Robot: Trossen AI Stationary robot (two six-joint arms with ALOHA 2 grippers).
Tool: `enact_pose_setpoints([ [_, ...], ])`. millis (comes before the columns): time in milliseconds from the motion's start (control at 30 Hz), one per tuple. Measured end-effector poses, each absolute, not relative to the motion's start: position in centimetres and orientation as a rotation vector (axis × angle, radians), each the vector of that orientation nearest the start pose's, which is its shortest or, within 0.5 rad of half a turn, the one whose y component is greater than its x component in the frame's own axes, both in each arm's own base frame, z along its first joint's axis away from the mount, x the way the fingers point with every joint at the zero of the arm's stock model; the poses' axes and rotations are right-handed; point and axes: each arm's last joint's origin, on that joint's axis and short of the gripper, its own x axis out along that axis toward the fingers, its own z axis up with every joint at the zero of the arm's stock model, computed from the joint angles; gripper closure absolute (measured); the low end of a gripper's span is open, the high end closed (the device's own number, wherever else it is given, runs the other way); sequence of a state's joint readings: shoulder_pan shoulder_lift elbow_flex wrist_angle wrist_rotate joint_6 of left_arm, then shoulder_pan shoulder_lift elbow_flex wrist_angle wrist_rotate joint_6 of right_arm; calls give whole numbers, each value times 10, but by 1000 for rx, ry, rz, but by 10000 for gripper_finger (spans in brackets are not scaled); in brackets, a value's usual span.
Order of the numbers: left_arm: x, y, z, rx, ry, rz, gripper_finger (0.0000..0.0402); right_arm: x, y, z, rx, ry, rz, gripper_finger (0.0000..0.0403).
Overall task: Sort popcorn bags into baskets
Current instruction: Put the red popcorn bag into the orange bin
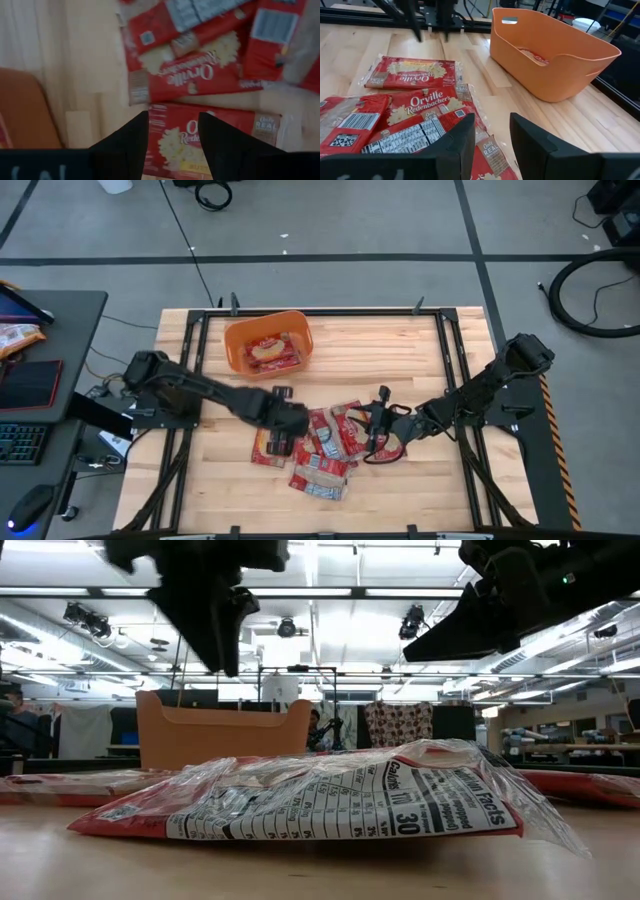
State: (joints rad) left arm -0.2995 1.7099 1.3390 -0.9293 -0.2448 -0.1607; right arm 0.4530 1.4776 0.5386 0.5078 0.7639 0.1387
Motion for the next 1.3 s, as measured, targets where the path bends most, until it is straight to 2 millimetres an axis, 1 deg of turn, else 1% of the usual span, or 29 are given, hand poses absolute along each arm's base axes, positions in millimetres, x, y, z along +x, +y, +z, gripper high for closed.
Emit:
enact_pose_setpoints([
  [133,317,-107,226,310,1192,52,228,251,100,167,-111,332,-328,276],
  [267,315,-117,212,458,1105,31,228,251,100,167,-108,328,-328,276],
  [400,310,-121,199,644,1092,-61,228,251,100,168,-106,325,-328,276],
  [500,306,-121,187,765,1093,-132,228,251,100,168,-107,325,-328,276],
  [667,306,-122,175,898,1009,-175,228,251,100,168,-108,325,-326,276],
  [800,315,-122,177,902,882,-151,228,251,100,168,-109,326,-325,276],
  [900,323,-117,177,871,817,-109,228,251,100,168,-109,321,-324,276],
  [1000,332,-110,177,886,780,-85,228,251,100,168,-109,321,-324,276],
  [1133,345,-101,173,920,727,-67,228,251,100,168,-106,321,-325,276],
  [1300,359,-91,160,984,688,-81,228,251,101,169,-101,319,-321,276],
])
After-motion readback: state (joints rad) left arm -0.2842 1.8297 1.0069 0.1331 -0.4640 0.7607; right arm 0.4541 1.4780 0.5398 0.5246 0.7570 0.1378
